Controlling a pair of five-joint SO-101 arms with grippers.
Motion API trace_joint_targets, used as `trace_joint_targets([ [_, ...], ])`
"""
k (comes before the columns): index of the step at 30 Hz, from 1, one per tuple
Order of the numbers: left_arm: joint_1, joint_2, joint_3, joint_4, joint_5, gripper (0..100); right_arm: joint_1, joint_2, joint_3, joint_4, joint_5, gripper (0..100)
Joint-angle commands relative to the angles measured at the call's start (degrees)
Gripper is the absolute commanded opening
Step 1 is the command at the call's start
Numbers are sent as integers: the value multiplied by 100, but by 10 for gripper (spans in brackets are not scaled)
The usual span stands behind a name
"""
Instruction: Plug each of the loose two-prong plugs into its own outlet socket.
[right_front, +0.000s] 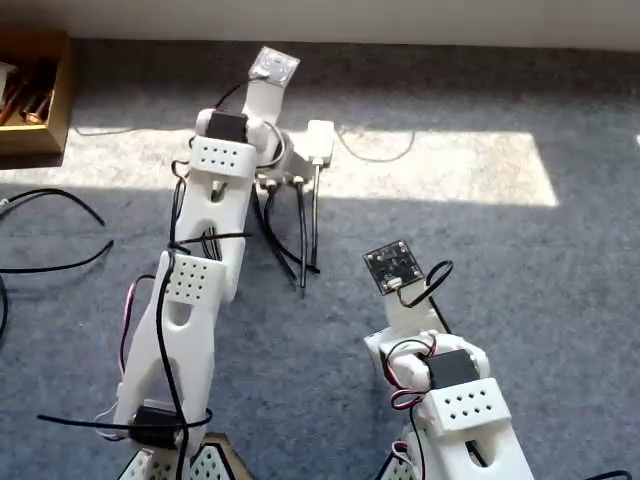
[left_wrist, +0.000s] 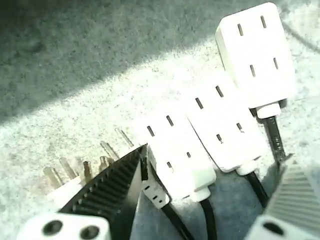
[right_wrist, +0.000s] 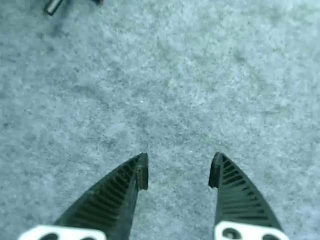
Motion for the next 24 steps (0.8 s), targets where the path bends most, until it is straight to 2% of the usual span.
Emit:
trace_joint_targets([
  [1,-22,-75,-84,-123,26,369,-31,31,-31,-57,-35,205],
  [12,-514,-75,259,-475,0,278,-48,22,-48,163,-35,205],
  [21,-884,-119,251,-422,9,276,-48,22,-57,145,-35,205],
  [24,-857,-119,171,-114,26,274,-48,22,-57,145,-35,205],
])
